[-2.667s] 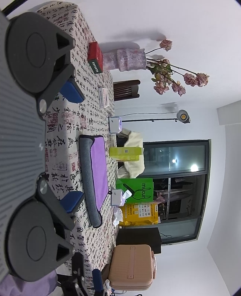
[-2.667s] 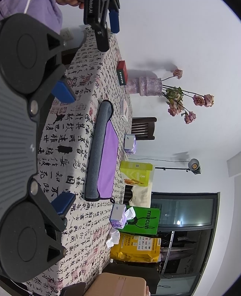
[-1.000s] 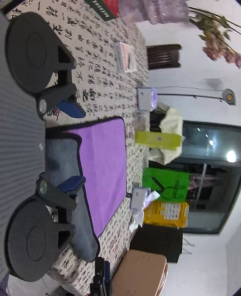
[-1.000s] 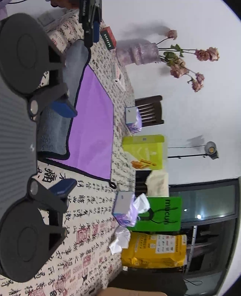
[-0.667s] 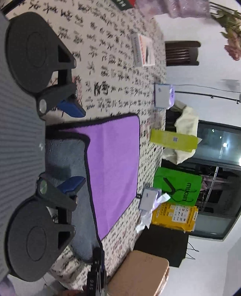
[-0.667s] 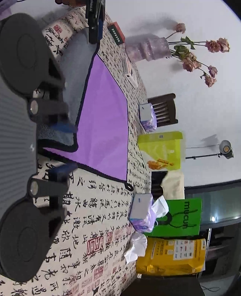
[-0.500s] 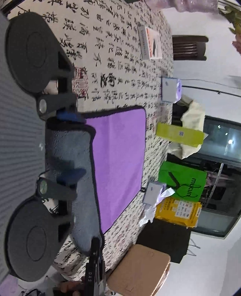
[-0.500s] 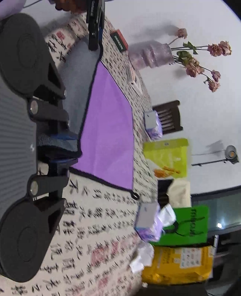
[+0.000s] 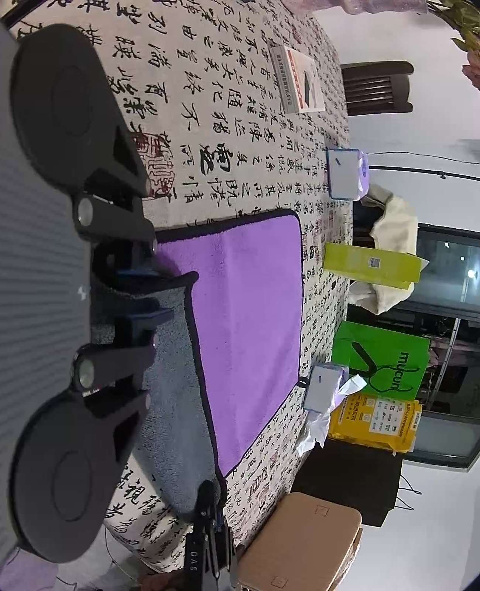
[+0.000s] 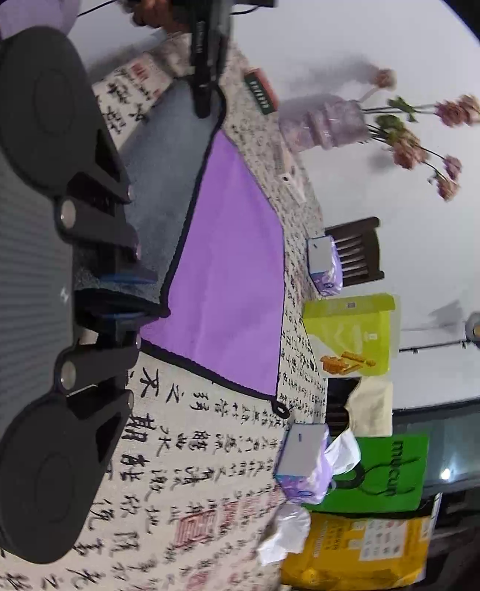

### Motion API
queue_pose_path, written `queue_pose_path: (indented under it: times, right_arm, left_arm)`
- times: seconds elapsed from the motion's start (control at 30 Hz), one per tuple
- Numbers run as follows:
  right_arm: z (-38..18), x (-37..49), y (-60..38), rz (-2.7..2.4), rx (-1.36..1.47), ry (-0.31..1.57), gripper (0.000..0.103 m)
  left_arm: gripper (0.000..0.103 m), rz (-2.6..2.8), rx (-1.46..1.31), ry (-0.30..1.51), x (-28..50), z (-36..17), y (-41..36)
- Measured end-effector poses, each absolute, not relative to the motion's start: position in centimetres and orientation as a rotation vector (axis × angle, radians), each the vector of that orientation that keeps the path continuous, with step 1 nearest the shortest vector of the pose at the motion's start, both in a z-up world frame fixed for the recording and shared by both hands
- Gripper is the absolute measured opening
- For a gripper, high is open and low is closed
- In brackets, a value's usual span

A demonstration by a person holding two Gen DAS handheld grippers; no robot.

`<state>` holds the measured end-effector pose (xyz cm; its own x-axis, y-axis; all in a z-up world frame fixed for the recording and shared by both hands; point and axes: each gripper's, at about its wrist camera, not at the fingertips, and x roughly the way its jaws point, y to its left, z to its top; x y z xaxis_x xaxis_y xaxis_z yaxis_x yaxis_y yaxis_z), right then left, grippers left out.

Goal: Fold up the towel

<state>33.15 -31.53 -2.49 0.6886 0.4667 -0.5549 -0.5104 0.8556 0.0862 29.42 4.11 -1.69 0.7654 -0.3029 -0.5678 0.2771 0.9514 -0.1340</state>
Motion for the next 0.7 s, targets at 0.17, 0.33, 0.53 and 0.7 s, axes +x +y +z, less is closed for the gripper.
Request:
queue_pose_path:
  times: [0.17,0.33,0.53,0.7]
  right_arm:
    - [-2.3,32.7,-30.6,0.543,-0.133,0.583,0.004]
    - [-1.4,32.6,-30.4,0.533,-0.154,0.557,0.004]
    - [0.3,33.8,-30.4,0.542,-0.173,0.505,0.004]
    - [0.7,35.7,-30.4,0.545,-0.187,0.492,0.004]
  left_arm:
    - [0.007,-0.289,-0.034,0.605,29.4,-1.2,4.2]
    - [0.006,-0.273,-0.022,0.565,29.5,0.2,4.1]
    - [0.005,-0.272,0.002,0.537,30.6,1.5,4.0]
    - [0.005,-0.268,0.007,0.541,32.2,1.9,4.2]
